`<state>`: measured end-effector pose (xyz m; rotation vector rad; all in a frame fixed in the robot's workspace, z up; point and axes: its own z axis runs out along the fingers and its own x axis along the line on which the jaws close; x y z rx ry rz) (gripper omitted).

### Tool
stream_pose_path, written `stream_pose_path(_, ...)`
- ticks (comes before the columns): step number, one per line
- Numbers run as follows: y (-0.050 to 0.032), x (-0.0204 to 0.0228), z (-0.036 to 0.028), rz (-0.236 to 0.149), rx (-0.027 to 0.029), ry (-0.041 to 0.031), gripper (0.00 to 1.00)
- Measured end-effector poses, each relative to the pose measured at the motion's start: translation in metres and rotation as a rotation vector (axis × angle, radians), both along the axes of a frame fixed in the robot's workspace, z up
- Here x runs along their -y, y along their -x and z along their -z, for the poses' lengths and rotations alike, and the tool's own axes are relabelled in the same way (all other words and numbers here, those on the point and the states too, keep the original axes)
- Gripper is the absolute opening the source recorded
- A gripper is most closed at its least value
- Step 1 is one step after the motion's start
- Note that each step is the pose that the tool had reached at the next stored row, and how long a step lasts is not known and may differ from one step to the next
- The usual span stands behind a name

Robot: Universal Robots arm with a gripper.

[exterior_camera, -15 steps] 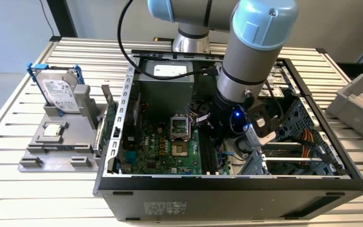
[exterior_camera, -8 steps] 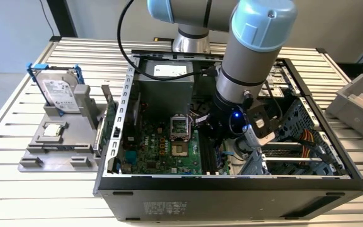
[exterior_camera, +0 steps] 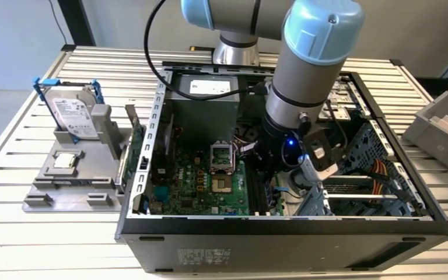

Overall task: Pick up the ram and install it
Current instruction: 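Insert the ram into the slot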

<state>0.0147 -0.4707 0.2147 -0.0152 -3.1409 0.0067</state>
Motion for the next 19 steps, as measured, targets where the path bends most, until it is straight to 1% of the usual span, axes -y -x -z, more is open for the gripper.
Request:
stream_pose_path(3, 0.0001, 0.0001, 0.0013, 0.000, -0.0001, 0.0003, 0.00)
stream_pose_path(19, 0.0013, -0.0001, 0.0015, 0.001, -0.0001, 0.0001, 0.00)
